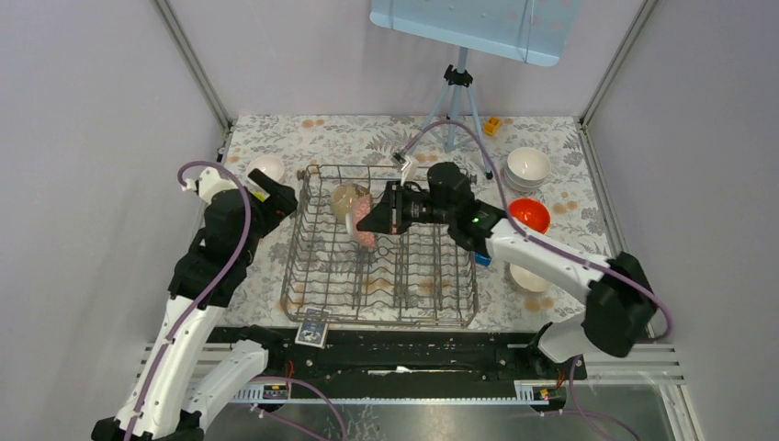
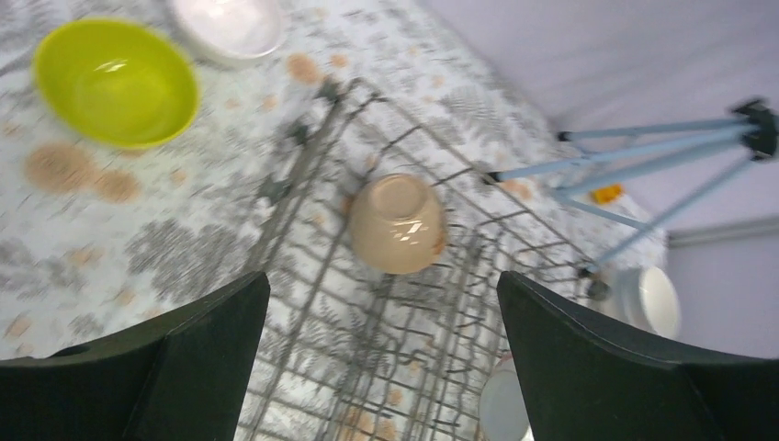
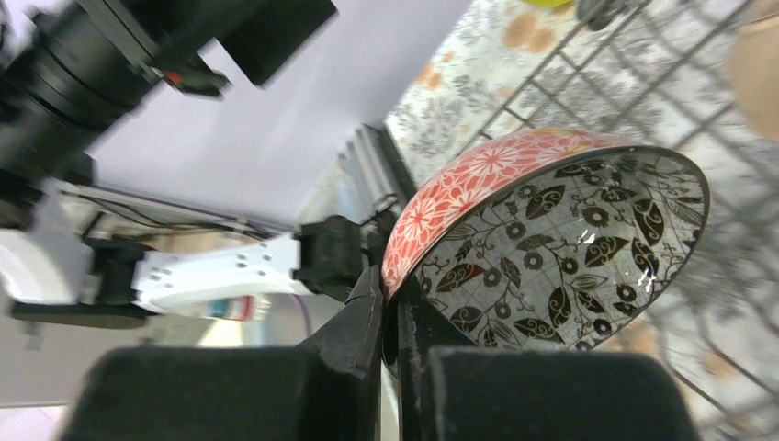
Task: Unload the bowls from the dish rack
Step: Place the bowl at the center of the board.
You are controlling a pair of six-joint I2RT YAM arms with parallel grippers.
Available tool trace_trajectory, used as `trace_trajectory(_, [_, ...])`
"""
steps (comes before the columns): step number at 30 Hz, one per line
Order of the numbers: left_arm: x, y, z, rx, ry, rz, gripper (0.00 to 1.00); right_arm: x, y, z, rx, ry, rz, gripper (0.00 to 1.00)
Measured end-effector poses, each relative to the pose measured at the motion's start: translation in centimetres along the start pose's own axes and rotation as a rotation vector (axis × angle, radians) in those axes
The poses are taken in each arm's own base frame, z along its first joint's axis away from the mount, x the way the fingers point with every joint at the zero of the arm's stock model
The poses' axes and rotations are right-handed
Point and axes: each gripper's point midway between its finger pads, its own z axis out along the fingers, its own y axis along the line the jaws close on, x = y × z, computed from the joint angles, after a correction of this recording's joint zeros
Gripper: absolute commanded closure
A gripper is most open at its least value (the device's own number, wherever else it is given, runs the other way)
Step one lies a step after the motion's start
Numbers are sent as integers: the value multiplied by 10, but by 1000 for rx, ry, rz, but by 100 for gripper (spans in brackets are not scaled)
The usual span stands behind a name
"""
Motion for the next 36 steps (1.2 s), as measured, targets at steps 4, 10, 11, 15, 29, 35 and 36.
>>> trace_trajectory(4, [-13, -41, -9, 179, 7, 49, 1, -5, 6, -35, 138, 18, -223, 100])
trace_trajectory(10, [1, -99, -12, 438, 126, 153, 1, -3, 7, -92, 330, 43, -488, 100])
trace_trajectory(11, [9, -108, -12, 489, 169, 168, 1, 1, 9, -100, 349, 55, -525, 100])
trace_trajectory(15, [43, -136, -14, 642, 313, 226, 1, 32, 21, -121, 391, 143, -705, 100])
trace_trajectory(29, [125, -196, -85, 855, 498, 693, 1, 137, 21, -147, 477, 549, -1235, 100])
trace_trajectory(35, [146, -176, -109, 840, 558, 850, 2, 168, 8, -148, 482, 727, -1387, 100])
trace_trajectory(36, [151, -174, -114, 844, 570, 872, 2, 171, 7, -148, 480, 750, -1403, 100])
